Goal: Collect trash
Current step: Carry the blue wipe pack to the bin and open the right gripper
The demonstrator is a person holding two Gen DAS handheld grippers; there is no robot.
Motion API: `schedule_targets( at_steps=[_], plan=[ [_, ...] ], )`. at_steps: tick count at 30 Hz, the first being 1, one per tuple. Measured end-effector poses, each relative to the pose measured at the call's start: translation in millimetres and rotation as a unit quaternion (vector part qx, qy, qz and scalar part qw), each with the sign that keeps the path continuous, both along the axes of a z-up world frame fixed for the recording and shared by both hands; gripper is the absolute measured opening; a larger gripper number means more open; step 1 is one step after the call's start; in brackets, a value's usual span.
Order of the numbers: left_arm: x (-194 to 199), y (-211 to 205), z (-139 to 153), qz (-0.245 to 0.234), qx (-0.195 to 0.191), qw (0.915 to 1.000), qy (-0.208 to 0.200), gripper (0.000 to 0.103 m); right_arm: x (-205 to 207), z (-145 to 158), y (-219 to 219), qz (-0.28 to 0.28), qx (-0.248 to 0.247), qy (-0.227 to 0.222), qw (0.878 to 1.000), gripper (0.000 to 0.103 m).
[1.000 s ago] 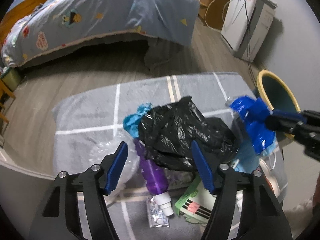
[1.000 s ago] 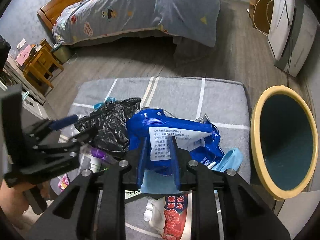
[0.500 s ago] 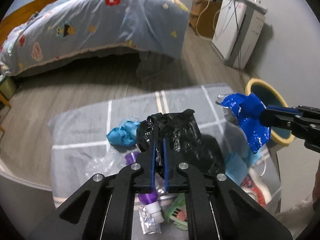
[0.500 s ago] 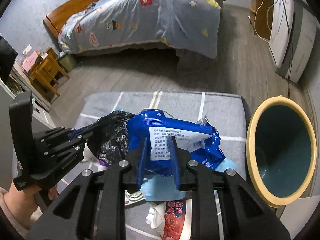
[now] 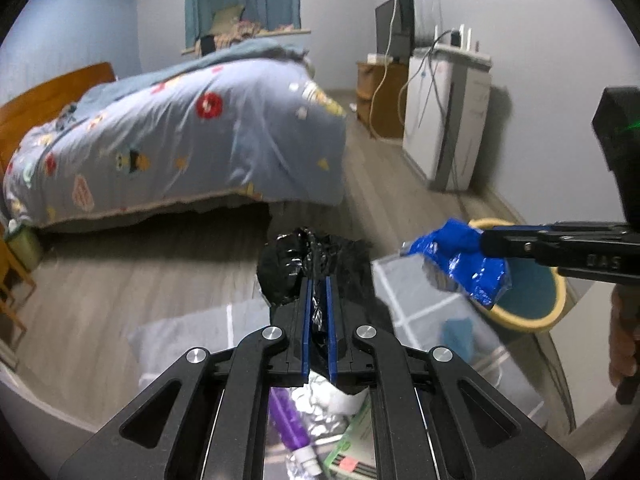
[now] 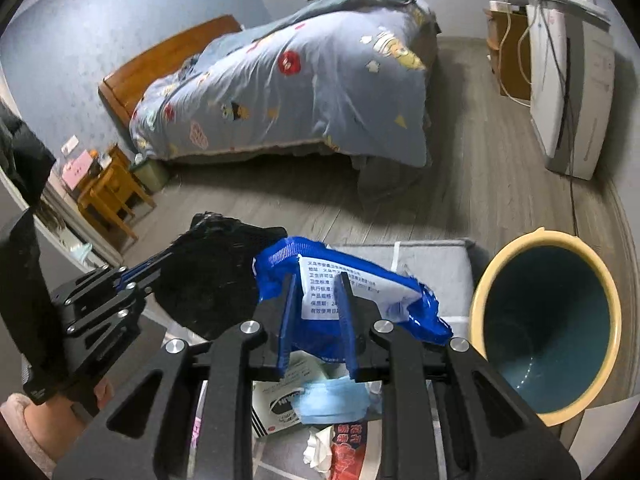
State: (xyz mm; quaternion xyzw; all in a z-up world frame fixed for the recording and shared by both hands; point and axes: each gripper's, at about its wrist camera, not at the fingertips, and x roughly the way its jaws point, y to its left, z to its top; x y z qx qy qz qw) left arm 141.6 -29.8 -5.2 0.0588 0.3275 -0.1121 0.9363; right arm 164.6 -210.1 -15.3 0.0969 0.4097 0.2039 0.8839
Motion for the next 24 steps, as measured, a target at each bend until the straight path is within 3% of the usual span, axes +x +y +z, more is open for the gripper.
schedule_targets(
  at_steps=[11,17,24],
  plan=[
    [8,-31,-9,-0.026,0.011,0.9995,0.01,0.007,10,-20,-22,-0.012,-0.009,0.04,0.999,0.017],
    [13,-43,-3,-0.026,-0.002,0.9997,0.002,0.007,4,-16,-40,-0.03,-0.001,0.025,0.999,0.017],
    [15,-78,11,-0.06,-0.024,0.9978,-0.016,0.007,8,-2,-95,-0.088,0.002,-0.003,0.996,0.017]
  ],
)
